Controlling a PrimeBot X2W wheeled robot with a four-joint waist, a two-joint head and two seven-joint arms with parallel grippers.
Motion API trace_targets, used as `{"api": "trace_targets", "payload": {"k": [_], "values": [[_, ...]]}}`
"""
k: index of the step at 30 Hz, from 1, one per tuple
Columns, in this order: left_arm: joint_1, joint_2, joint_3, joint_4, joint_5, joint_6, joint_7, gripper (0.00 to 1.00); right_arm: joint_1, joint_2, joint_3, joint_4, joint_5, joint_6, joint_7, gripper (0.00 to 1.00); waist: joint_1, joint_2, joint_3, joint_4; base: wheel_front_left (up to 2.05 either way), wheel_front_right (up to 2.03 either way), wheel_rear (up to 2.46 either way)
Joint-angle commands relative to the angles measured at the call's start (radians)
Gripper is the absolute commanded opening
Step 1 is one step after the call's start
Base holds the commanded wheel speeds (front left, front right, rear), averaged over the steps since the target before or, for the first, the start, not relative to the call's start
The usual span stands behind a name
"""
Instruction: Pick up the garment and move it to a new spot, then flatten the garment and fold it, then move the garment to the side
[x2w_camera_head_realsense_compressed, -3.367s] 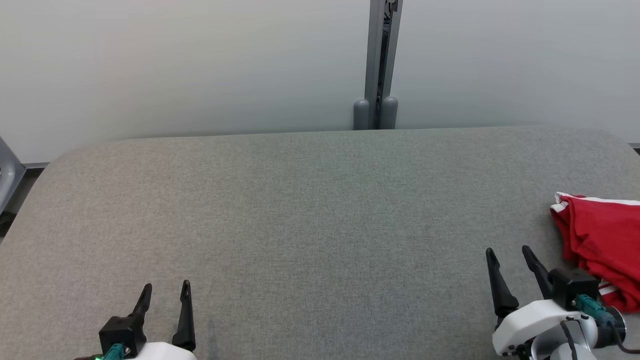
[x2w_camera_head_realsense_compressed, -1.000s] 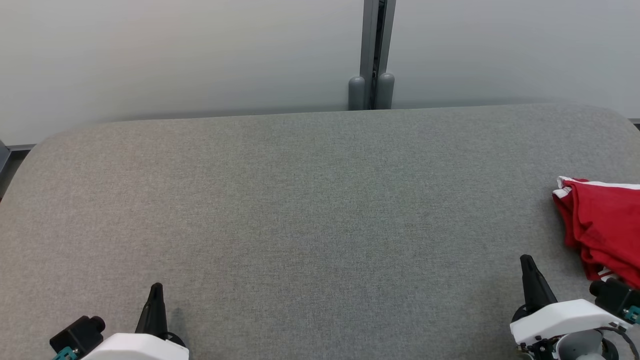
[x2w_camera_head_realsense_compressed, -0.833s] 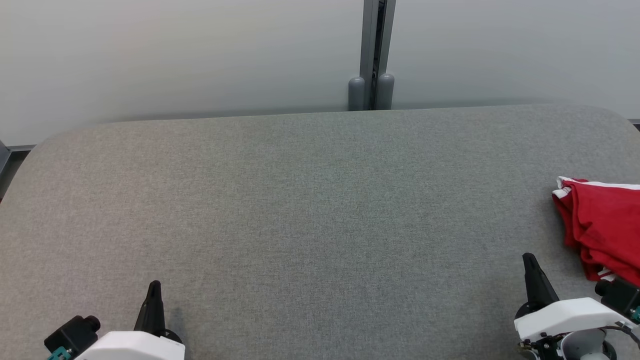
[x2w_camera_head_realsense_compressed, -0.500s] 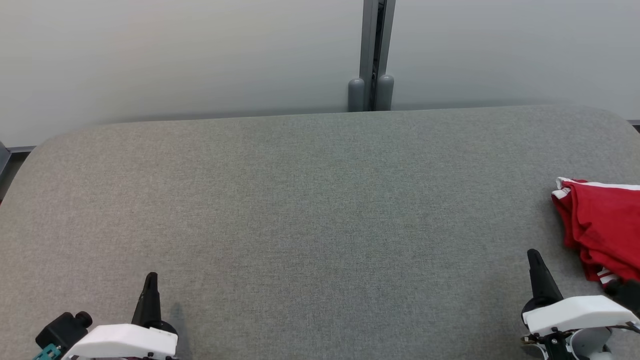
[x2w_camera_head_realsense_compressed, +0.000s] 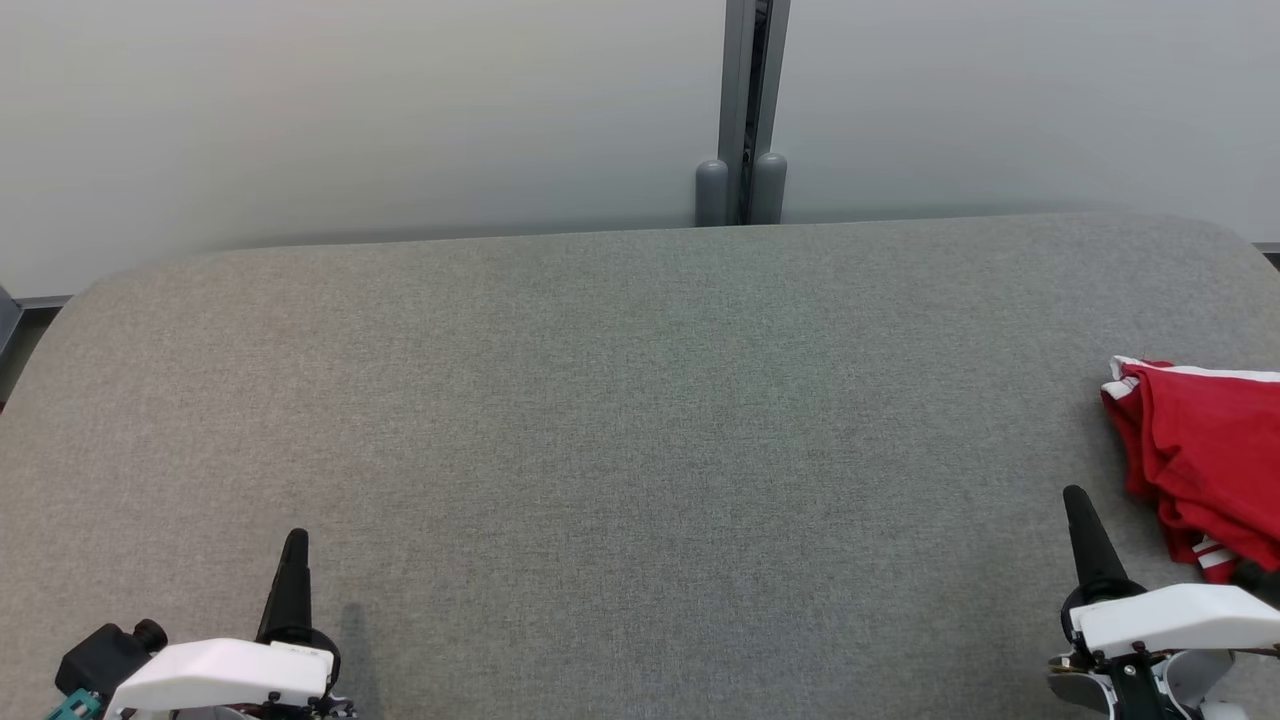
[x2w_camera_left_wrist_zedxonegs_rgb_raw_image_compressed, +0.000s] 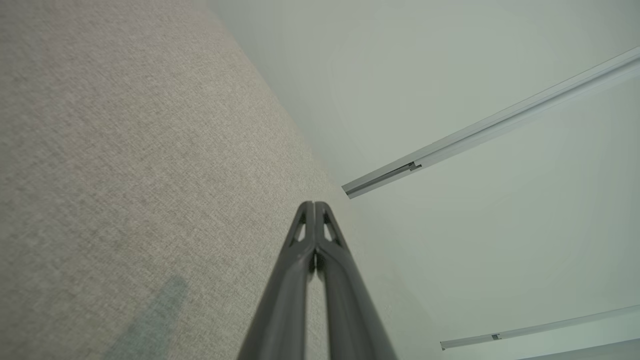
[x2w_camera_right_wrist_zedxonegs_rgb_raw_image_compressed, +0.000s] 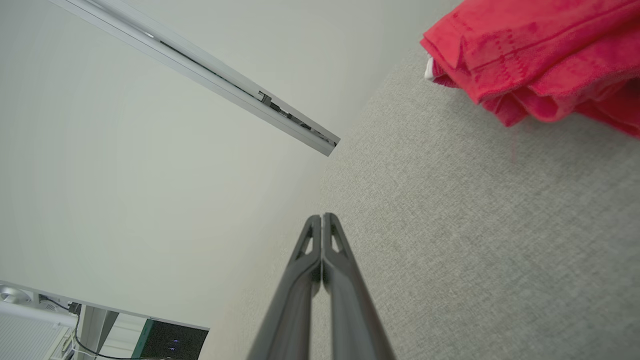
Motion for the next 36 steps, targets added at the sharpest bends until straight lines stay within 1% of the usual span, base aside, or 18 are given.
{"api": "trace_targets", "payload": {"k": [1,13,36], "values": [[-0.033,0.007,0.009,-0.016,-0.035,-0.01,0.007,0.0,0.0,-0.009,-0.008,-0.021,0.039,0.0,0.01,0.0,0.0,0.0,-0.001,0.0,0.0,0.0,0.0],[-0.04,0.008,0.021,-0.036,-0.154,-0.022,0.038,0.0,0.005,-0.011,-0.017,-0.05,0.167,0.0,0.04,0.0,0.0,0.0,-0.004,-0.001,0.0,0.0,0.0],[-0.052,0.009,0.041,-0.067,-0.346,-0.044,0.09,0.0,0.014,-0.014,-0.036,-0.1,0.38,0.0,0.092,0.0,0.0,0.0,-0.012,-0.002,0.0,0.0,0.0]]}}
